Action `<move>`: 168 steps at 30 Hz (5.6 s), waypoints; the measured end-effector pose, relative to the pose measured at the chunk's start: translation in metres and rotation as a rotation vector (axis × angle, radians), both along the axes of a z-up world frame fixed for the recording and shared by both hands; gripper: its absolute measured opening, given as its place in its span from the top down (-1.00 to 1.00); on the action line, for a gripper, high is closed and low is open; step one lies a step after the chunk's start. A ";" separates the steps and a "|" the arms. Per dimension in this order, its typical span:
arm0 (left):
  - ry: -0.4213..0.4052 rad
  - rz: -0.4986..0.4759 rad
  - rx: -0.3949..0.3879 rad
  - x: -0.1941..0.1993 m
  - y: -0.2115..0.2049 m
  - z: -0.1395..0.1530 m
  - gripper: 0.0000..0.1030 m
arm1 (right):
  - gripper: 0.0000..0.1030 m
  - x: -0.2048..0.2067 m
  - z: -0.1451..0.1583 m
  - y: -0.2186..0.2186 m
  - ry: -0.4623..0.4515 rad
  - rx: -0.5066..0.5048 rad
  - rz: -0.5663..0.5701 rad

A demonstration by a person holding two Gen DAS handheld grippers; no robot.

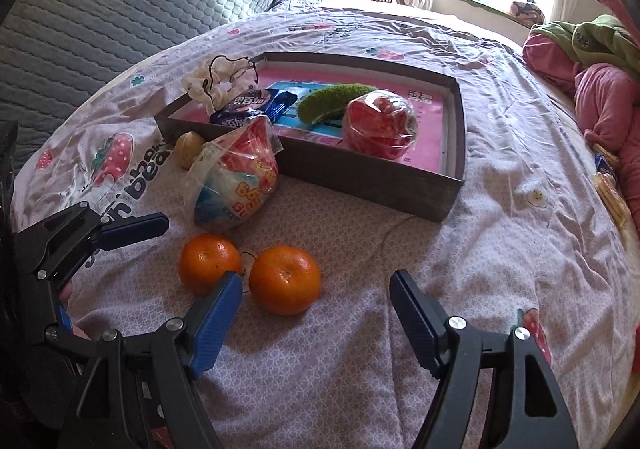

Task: Organize objects
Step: 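Reach both tools down toward the two oranges beside the tray, then close the right tool on one orange while the left tool closes on the other orange, then carry both oranges with both tools up toward the box tray, then lower both held oranges into the tray beside the snack packet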

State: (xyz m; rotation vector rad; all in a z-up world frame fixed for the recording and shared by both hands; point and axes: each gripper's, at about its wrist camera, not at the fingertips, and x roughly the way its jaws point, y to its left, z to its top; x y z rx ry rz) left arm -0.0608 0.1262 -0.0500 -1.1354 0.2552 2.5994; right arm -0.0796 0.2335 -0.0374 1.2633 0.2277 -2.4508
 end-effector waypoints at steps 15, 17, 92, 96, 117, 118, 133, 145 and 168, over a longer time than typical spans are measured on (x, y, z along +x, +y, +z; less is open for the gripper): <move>-0.031 0.033 0.024 -0.013 0.001 -0.004 -0.50 | -0.02 -0.016 -0.012 -0.009 -0.062 0.006 0.022; -0.033 0.041 0.034 -0.016 0.001 -0.003 -0.50 | 0.10 -0.017 -0.011 -0.009 -0.059 -0.005 0.027; 0.147 0.178 0.198 -0.036 -0.071 0.089 0.23 | 0.28 -0.031 0.075 -0.013 0.210 -0.290 -0.071; 0.162 0.205 0.205 -0.042 -0.081 0.094 0.24 | 0.28 -0.033 0.078 -0.017 0.218 -0.299 -0.073; 0.215 0.324 0.240 -0.069 -0.132 0.107 0.23 | 0.27 -0.044 0.097 -0.037 0.273 -0.332 -0.071; 0.220 0.332 0.240 -0.071 -0.135 0.107 0.23 | 0.28 -0.045 0.097 -0.037 0.273 -0.335 -0.072; 0.199 0.391 0.239 -0.097 -0.161 0.098 0.23 | 0.27 -0.064 0.108 -0.038 0.279 -0.327 -0.071; 0.172 0.403 0.235 -0.113 -0.160 0.085 0.23 | 0.27 -0.085 0.107 -0.031 0.268 -0.309 -0.085; 0.088 0.331 0.160 -0.118 -0.124 0.055 0.23 | 0.27 -0.087 0.052 -0.055 0.154 -0.202 -0.050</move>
